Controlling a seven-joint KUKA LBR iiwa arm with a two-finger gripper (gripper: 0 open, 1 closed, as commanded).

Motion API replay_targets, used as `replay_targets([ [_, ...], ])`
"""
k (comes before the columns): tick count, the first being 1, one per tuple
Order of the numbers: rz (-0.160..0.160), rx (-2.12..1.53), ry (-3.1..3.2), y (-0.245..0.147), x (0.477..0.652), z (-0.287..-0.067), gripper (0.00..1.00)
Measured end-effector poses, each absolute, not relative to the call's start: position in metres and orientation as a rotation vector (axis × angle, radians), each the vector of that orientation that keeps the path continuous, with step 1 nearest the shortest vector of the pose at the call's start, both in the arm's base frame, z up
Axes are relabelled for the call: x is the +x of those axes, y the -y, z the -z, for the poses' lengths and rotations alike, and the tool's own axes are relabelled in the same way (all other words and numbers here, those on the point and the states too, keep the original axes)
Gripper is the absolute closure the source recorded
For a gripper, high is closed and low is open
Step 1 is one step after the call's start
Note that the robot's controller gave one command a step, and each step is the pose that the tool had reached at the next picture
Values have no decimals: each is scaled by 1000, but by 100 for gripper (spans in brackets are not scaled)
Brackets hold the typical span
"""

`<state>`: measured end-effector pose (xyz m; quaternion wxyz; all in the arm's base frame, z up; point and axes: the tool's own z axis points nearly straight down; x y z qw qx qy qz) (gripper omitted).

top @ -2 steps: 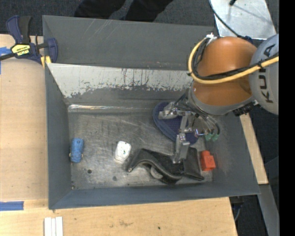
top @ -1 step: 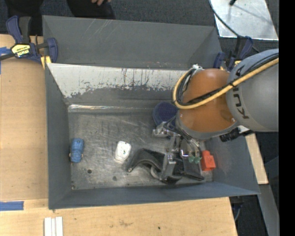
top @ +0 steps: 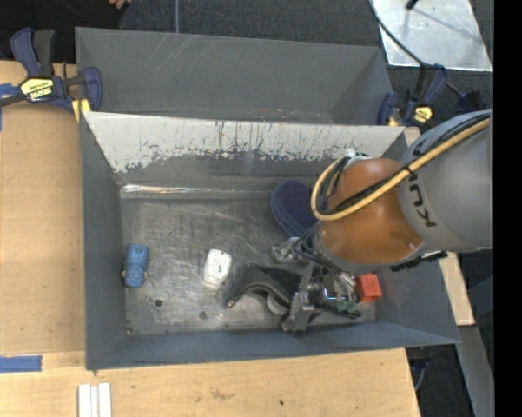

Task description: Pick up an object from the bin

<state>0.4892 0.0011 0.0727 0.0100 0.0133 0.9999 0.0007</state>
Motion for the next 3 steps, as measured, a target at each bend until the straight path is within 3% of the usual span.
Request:
replay_targets([
  [1, -4, 41, -3114, -3, 492, -76, 100],
  [2, 4, -501, -3096, 38, 524, -192, 100],
  [3, 4, -991, -2974, 53, 624, -295, 100],
])
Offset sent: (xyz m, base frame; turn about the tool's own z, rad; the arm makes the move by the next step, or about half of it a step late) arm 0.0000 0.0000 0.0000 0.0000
